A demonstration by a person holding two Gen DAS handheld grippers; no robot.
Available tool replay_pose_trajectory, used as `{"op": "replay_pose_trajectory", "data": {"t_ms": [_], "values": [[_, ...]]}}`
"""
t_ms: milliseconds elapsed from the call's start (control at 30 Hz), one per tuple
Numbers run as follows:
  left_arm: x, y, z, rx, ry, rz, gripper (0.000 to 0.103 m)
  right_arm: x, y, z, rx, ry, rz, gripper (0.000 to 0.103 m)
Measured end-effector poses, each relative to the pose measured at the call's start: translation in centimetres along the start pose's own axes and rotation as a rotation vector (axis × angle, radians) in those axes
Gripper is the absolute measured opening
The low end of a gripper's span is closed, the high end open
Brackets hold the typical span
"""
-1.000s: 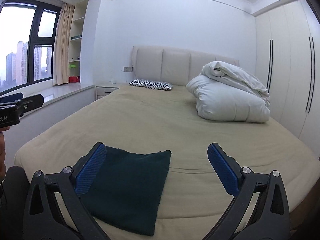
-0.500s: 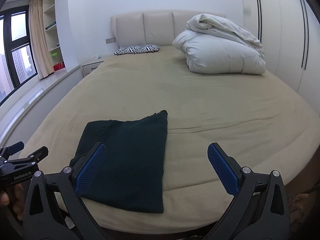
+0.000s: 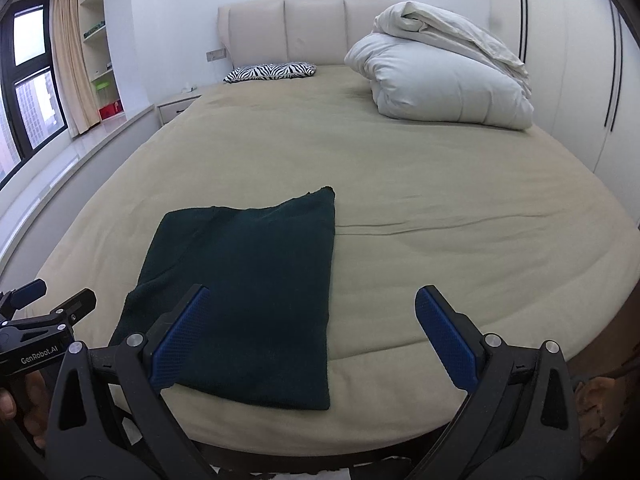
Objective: Fold small clothes
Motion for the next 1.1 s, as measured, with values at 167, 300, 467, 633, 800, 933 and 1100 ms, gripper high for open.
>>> {"op": "replay_pose_trajectory", "data": {"t_ms": [167,300,467,633,800,933,1100], "values": [[0.02,0.02,0.02,0.002,0.000,0.002,0.103,-0.23,0.24,0.12,0.003,0.010,-0.002,0.103],[0.01,0.04,0.02,0.002,0.001,0.002,0.103,-0.13,0.27,-0.05,0.000,0.018,-0.004,0.103],[0.00,0.00,0.02,0.001,0.001,0.002,0.103,-0.18,0.44,-0.13,0.005,0.023,-0.008,0.103],[-0.01,0.00,0.05,0.001,0.000,0.000,0.103,-0.39,0.57,-0.08,0.005,0.030,-0.010,0.103],[-0.01,0.01,0.04,0.000,0.000,0.000,0.103,-0.59,0.62,-0.05,0.002,0.034,-0.013,0.103],[-0.01,-0.02,0.09,0.000,0.001,0.000,0.103,-0.59,0.62,-0.04,0.001,0.034,-0.014,0.103],[0.00,-0.03,0.09,0.001,0.000,0.000,0.103,-0.57,0.65,-0.01,-0.004,0.037,-0.015,0.103]]}}
Point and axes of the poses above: each gripper's, at about its wrist camera, not at the fingertips, and x roughly against the way its jaws point, y to its left, z to its underside, the point moved 1 cm from there along -x, roughly the way its jaws point, and after that the axes turned 12 degrees about z, right-handed, at the moved point
